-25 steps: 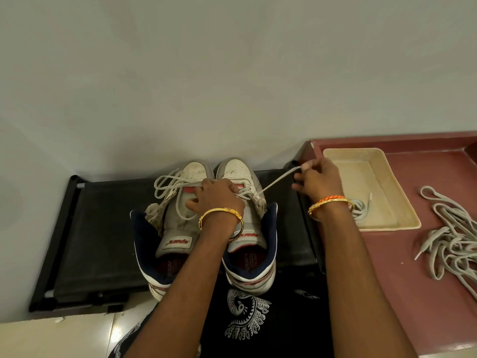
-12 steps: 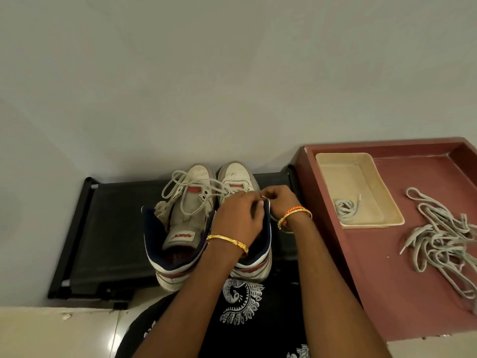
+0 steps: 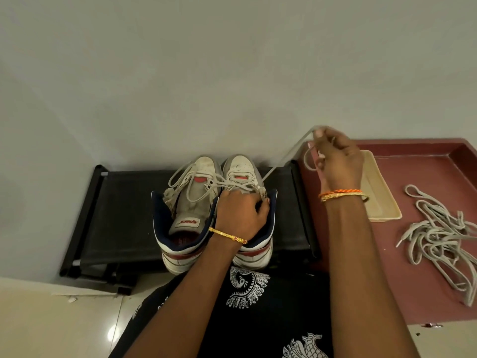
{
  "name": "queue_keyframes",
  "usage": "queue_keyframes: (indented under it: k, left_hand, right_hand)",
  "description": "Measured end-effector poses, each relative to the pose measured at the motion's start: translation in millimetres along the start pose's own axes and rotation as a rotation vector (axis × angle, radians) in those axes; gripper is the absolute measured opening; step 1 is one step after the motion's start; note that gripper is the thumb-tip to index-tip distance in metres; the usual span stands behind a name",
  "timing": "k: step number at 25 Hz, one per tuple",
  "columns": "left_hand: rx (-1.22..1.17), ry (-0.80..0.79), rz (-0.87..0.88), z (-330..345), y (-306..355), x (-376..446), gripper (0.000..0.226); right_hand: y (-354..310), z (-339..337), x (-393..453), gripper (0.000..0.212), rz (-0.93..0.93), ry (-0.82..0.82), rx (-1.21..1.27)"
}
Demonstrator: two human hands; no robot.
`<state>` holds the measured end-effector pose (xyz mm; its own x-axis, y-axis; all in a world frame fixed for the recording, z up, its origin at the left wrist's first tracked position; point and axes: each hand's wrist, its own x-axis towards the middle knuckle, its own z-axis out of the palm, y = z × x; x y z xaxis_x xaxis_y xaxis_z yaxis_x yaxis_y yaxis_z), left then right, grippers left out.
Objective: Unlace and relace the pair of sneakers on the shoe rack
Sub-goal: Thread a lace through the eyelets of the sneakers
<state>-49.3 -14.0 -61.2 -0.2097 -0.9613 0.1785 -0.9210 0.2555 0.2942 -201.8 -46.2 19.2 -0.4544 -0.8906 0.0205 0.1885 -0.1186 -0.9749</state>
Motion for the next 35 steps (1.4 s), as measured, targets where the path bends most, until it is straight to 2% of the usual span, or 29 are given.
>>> queue_keyframes:
  k: [2, 3, 5, 7, 8, 12, 15, 18, 23, 26, 29, 31, 33, 35]
  left_hand:
    - [-0.004, 0.003, -0.013, 1.4, 0.1, 0.4, 0.039]
    - [-0.005, -0.001, -0.015, 2.2, -0.2, 0.7, 0.039]
    - [-0.029, 0.017, -0.011, 2.8, -1.1, 0.0, 0.039]
    - [-0.063, 0.037, -0.011, 3.3, -2.3, -0.1, 0.040]
    - [-0.070, 0.033, -0.020, 4.1, -3.5, 0.7, 0.040]
    - [-0.079, 0.031, -0.041, 7.3, -4.0, 0.6, 0.041]
    - [-0.088, 0.043, -0.063, 9.1, -5.0, 0.7, 0.041]
    - [-0.099, 0.043, -0.069, 9.7, -3.8, 1.1, 0.042]
    - [-0.092, 0.004, -0.060, 8.1, -3.6, 1.5, 0.045]
    - [-0.085, -0.006, -0.075, 8.2, -6.8, 2.1, 0.055]
    - [-0.063, -0.036, -0.106, 8.5, -7.0, 2.1, 0.064]
    - [-0.085, -0.039, -0.114, 8.3, -7.2, 1.8, 0.059]
    - [-0.191, 0.013, -0.109, 8.4, -9.3, 2.3, 0.038]
    - [-0.448, 0.141, -0.142, 3.4, -9.2, 2.3, 0.017]
  right_hand:
    - [-17.8, 5.4, -0.8, 0.016, 0.015, -0.096, 0.181]
    - [-15.4, 10.7, -3.1, 0.018, 0.063, -0.115, 0.186]
    - [11.0, 22.7, -13.0, 0.012, 0.149, -0.107, -0.092]
    - [53.6, 27.3, -21.8, 0.003, 0.211, -0.170, -0.445]
    - [71.2, 27.9, -23.1, 0.005, 0.267, -0.197, -0.528]
    - [87.4, 27.4, -14.3, 0.010, 0.545, -0.231, -0.498]
    - [86.4, 22.7, -13.4, 0.013, 0.724, -0.175, -0.387]
    - [84.3, 19.9, -16.5, 0.010, 0.658, -0.108, -0.339]
    - [65.3, 24.6, -23.9, 0.015, 0.279, 0.054, -0.216]
    - [48.5, 22.6, -25.4, 0.013, 0.092, 0.020, -0.125]
    - [45.0, 19.6, -27.0, 0.010, 0.052, -0.017, -0.167]
    - [46.2, 20.9, -24.7, 0.009, 0.067, 0.022, -0.149]
    - [46.1, 20.8, -21.0, 0.011, 0.096, 0.078, -0.168]
    - [45.5, 16.4, -18.7, 0.015, 0.120, 0.105, -0.417]
